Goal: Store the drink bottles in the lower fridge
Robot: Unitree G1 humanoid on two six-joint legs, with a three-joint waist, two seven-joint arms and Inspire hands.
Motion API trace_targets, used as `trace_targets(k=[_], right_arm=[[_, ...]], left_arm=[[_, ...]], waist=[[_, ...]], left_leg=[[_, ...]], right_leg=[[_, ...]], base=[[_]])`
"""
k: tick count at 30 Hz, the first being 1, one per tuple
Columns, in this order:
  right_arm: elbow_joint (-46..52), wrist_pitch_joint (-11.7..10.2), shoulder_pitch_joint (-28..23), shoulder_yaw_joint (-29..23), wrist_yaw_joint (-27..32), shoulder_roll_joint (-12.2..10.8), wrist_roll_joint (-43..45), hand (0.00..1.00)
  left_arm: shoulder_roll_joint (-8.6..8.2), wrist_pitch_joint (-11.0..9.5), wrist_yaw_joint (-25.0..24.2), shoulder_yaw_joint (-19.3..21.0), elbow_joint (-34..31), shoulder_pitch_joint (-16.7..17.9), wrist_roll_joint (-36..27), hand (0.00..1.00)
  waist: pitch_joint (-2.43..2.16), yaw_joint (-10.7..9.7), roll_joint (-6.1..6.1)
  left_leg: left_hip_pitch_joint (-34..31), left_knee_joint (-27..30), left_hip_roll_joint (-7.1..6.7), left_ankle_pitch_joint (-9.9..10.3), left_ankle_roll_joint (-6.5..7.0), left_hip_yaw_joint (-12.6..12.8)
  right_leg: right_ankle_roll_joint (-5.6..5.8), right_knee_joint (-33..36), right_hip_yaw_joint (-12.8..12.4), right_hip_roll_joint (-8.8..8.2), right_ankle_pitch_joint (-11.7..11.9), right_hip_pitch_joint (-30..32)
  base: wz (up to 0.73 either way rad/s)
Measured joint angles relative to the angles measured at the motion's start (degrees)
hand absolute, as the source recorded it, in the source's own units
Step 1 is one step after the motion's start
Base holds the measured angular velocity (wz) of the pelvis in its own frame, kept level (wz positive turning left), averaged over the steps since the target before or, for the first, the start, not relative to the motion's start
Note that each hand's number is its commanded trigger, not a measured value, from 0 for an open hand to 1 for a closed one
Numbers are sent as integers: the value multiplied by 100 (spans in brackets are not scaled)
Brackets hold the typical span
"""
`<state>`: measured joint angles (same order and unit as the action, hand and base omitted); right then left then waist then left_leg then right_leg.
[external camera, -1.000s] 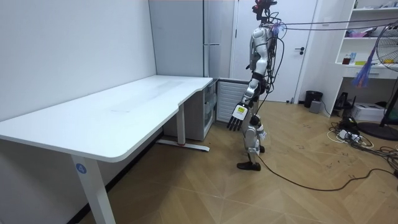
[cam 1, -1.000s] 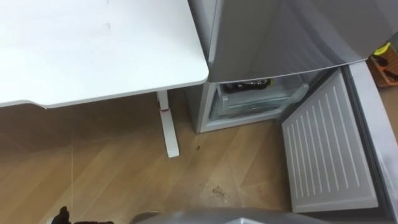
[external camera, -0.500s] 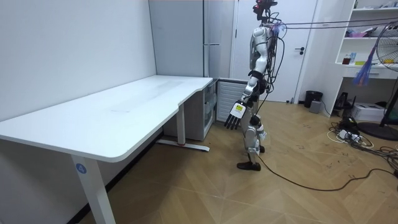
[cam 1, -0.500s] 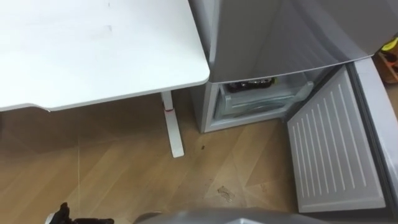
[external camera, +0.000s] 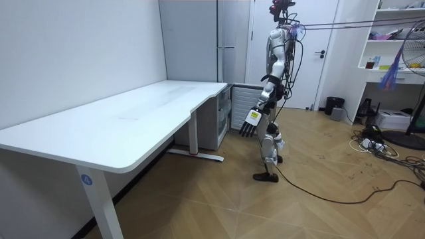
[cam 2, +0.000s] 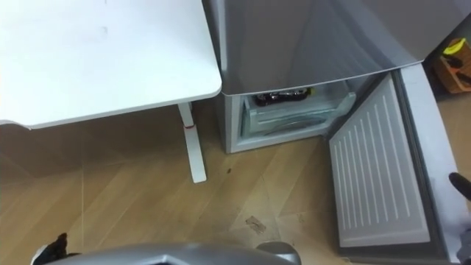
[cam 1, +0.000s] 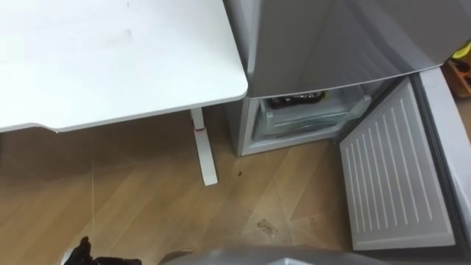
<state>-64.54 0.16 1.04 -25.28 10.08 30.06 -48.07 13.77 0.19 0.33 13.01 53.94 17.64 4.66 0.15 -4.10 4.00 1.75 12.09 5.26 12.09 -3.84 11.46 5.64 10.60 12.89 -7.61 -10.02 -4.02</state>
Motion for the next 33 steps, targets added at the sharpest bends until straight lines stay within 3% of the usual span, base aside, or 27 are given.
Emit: trace_targets(k=[4, 9, 13, 15, 17, 18, 23, 30, 33], right_arm=[[323, -156, -131, 228, -367, -206, -329, 0], [774, -451, -499, 622, -759, -799, -368, 0], [838, -494, -708, 976, -1200, -1286, -370, 0], [847, -386, -840, 1383, -1291, -1495, -461, 0], [926, -362, -896, 1877, -1447, -1874, -835, 0], [962, -424, -888, 2002, -1556, -1952, -1022, 0], [1053, -441, -849, 2400, -1762, -2033, -1560, 0], [1448, -454, -884, 2809, -1348, -1976, -2056, 0], [1710, -452, -886, 3013, -1131, -1914, -2086, 0]], left_arm=[[-59, 12, 14, -77, 2, -38, -5, 0], [-67, 105, 31, -404, 9, -72, -29, 0], [-233, 96, 86, -471, 32, -46, -12, 0], [-245, 62, 104, -630, 128, -100, -25, 0], [-326, 62, 148, -765, 135, -134, -72, 0], [-384, 62, 149, -769, 136, -145, -70, 0], [-494, 21, 247, -894, 169, -212, -74, 0], [-528, 18, 452, -1024, 178, -289, -300, 0], [-521, 18, 516, -1100, 179, -314, -288, 0]], waist=[[10, 13, -41], [-11, 120, -63], [-27, 195, -111], [-45, 287, -174], [-74, 349, -272], [-57, 391, -314], [-63, 511, -420], [-39, 606, -391], [-7, 629, -384]], left_leg=[[8, -35, 6, -2, -5, 17], [56, -35, 72, -2, -32, 33], [77, -38, 117, 6, -55, 96], [63, -37, 124, 5, -59, 94], [57, -47, 122, 1, -64, 94], [70, -41, 120, 1, -63, 95], [74, -53, 125, -21, -83, 52], [11, -92, 124, -23, -82, 85], [-32, -75, 121, -28, -77, 107]], right_leg=[[0, -1, -5, 7, 0, 12], [-41, -8, -12, 78, 27, 3], [-67, -38, -7, 125, 52, 5], [-82, -70, -1, 136, 66, 7], [-82, -81, -5, 136, 71, 9], [-81, -82, -15, 136, 77, 7], [-82, -88, 3, 153, 80, -10], [-88, -85, -69, 159, 83, 88], [-96, -64, -130, 163, 89, 176]], base=[[0], [-7], [-10], [-2], [0], [0], [2], [-5], [-8]])
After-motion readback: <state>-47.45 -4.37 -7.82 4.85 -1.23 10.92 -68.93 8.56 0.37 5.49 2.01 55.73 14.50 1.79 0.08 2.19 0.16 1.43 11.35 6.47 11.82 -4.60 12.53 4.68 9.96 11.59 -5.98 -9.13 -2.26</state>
